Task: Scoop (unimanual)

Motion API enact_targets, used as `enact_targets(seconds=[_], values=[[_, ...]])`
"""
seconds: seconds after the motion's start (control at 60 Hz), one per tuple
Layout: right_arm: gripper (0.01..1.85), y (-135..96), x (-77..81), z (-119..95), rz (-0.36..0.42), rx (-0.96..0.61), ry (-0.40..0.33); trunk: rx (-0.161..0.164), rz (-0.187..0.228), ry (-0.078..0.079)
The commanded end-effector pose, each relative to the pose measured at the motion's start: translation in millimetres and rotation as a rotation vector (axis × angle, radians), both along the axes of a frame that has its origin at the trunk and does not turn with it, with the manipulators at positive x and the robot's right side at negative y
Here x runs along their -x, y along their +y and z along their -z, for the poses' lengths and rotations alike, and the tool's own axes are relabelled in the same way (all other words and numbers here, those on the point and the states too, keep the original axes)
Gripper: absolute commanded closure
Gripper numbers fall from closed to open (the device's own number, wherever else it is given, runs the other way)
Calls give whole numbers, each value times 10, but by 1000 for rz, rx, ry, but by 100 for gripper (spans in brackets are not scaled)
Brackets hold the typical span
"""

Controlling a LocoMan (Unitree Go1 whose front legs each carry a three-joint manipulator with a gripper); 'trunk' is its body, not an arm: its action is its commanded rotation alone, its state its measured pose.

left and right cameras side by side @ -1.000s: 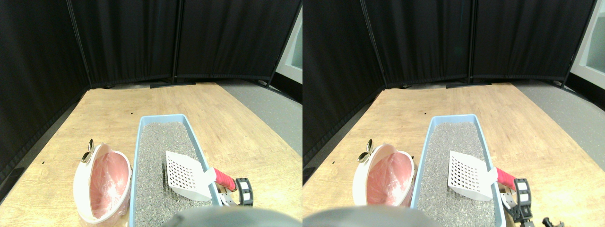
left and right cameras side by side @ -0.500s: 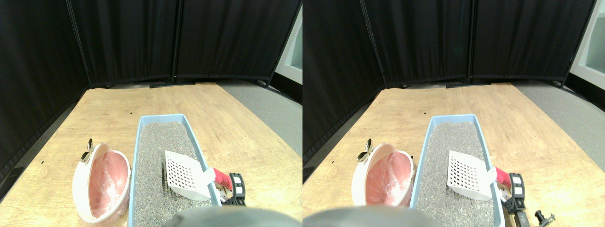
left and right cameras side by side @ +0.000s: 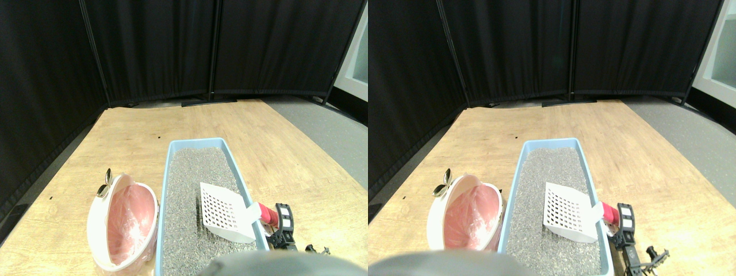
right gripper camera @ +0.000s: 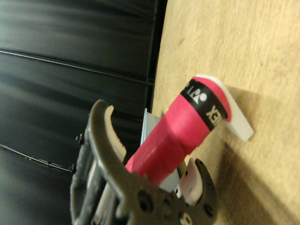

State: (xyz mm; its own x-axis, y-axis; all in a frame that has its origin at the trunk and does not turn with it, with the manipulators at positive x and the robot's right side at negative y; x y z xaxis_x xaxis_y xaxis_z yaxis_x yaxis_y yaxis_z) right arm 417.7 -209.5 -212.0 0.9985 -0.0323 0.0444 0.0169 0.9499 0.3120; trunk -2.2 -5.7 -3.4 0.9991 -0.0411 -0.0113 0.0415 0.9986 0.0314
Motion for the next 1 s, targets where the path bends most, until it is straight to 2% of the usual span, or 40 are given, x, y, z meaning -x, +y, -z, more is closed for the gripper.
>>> enact_targets(seconds=[0.017,0.383,0.583,0.817,0.85,0.917,0.933,0.95,0.967,1.0], values=[[104,-22,-51,-34,5,17,-31,26,0,16],[102,-49,-211,3,28,-4,-6,24,0,12],[103,-61,-231,27,47,-20,19,21,4,12],[95,-85,-247,92,59,-35,54,21,6,10],[100,-84,-240,88,61,-35,52,21,5,8],[136,-88,-231,83,32,-13,20,22,4,8],[136,-88,-231,83,32,-13,20,22,4,8],[159,-86,-230,78,32,-8,20,22,3,8],[159,-86,-230,78,32,-8,20,22,3,8],[180,-88,-227,75,27,-11,8,24,1,6]])
